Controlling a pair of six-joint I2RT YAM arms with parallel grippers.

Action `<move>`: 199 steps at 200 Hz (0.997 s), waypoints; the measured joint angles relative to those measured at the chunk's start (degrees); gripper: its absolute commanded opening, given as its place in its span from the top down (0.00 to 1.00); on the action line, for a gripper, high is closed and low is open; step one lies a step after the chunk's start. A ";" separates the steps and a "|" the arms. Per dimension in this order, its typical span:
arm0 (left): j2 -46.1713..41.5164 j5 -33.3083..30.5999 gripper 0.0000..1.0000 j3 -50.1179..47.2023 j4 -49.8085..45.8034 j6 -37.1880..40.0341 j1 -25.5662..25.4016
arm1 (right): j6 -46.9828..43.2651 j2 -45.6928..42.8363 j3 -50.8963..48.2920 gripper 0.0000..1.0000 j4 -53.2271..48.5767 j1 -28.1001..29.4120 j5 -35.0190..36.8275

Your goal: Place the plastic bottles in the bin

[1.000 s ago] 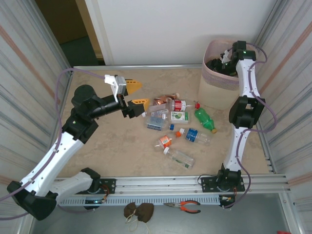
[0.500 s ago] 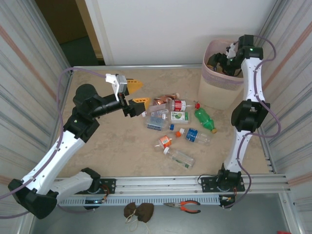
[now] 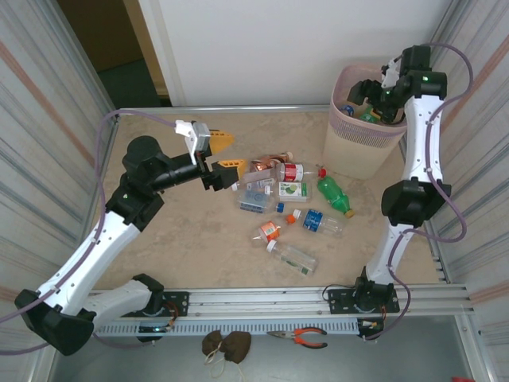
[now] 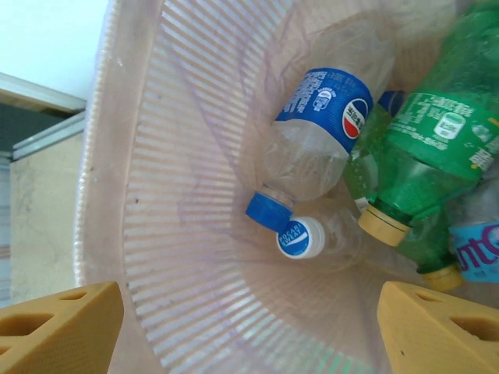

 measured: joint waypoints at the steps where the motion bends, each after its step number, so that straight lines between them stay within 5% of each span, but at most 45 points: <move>1: 0.00 0.00 0.16 0.00 -0.02 0.00 0.00 | -0.02 -0.11 -0.02 0.17 -0.04 0.02 0.13; 55: 0.09 -0.15 0.17 -0.48 -0.20 -0.02 0.00 | -2.60 -10.08 -7.50 0.18 -0.46 2.75 7.06; 110: -0.04 -0.24 0.17 -1.84 -0.24 -0.07 0.00 | -4.74 -24.90 -28.13 0.21 4.76 7.39 13.51; 199: -0.33 -1.29 0.17 -2.25 -0.31 -0.24 0.00 | -9.81 -37.79 -54.18 0.23 12.74 22.84 20.31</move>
